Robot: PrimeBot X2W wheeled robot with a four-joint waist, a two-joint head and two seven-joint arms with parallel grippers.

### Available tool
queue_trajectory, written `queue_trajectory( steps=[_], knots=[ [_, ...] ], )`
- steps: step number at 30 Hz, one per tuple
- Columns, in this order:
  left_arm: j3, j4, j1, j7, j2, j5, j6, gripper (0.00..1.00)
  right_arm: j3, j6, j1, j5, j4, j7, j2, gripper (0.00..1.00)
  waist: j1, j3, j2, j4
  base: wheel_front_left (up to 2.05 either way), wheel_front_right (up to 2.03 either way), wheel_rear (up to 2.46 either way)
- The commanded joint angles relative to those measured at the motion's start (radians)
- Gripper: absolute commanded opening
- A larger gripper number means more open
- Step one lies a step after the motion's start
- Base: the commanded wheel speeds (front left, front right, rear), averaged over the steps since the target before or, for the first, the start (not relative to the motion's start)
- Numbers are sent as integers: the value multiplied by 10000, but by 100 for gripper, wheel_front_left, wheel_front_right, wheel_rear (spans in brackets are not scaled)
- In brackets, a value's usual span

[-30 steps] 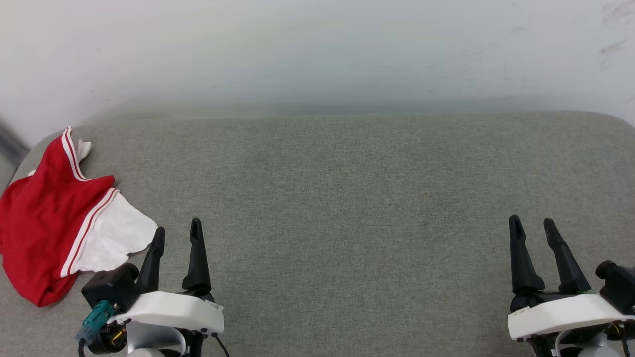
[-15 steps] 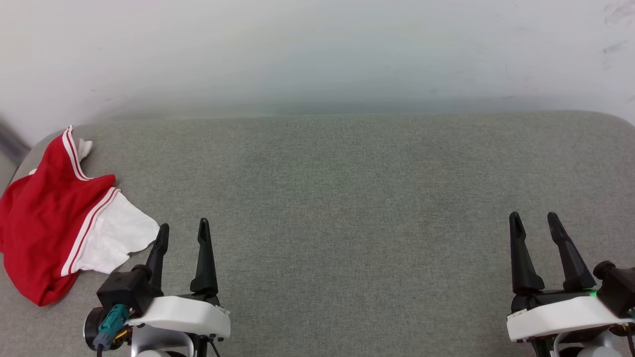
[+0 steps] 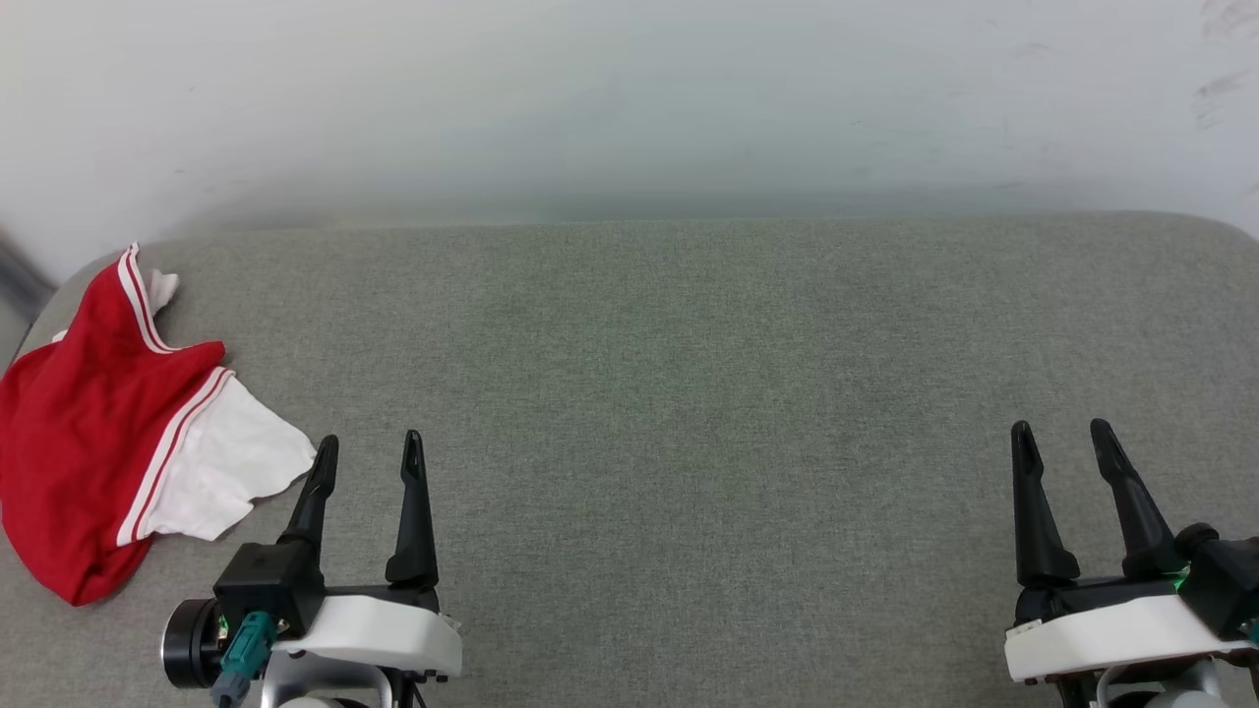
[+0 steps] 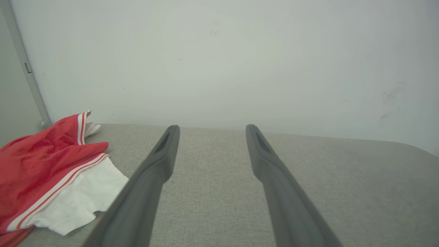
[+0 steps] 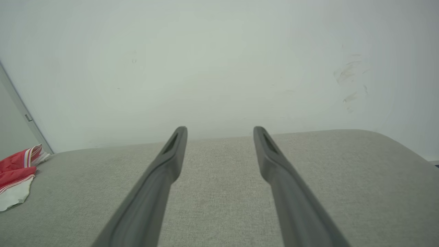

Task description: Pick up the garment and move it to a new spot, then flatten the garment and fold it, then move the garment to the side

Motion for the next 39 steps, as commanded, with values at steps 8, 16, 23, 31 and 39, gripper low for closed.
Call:
queue_trajectory(
  steps=[8, 16, 23, 31, 39],
  knots=[
    [47, -54, 109, -226, -32, 670, -100, 100, -89, 0, 100, -534, -16, -204, 15, 100, 0, 65, 0, 29, 0, 0, 0],
    [101, -42, 148, -357, -60, 1115, -151, 100, -120, -1, 148, -686, 66, -358, 16, 100, 0, 112, 0, 40, 0, 0, 0],
    [181, 35, 96, -373, -76, 1055, -200, 100, -166, -1, 127, -671, 122, -378, 16, 100, 0, 140, 0, 63, 0, 0, 0],
    [245, 70, -30, -373, -78, 891, -153, 100, -106, -1, 91, -621, 42, -378, 17, 100, 0, 178, 0, 382, 0, 0, 0],
    [363, 115, -25, -373, -79, 806, -117, 100, 55, -1, 130, -737, -6, -378, 17, 100, 0, 207, 0, 958, 0, 0, 0]
  ],
)
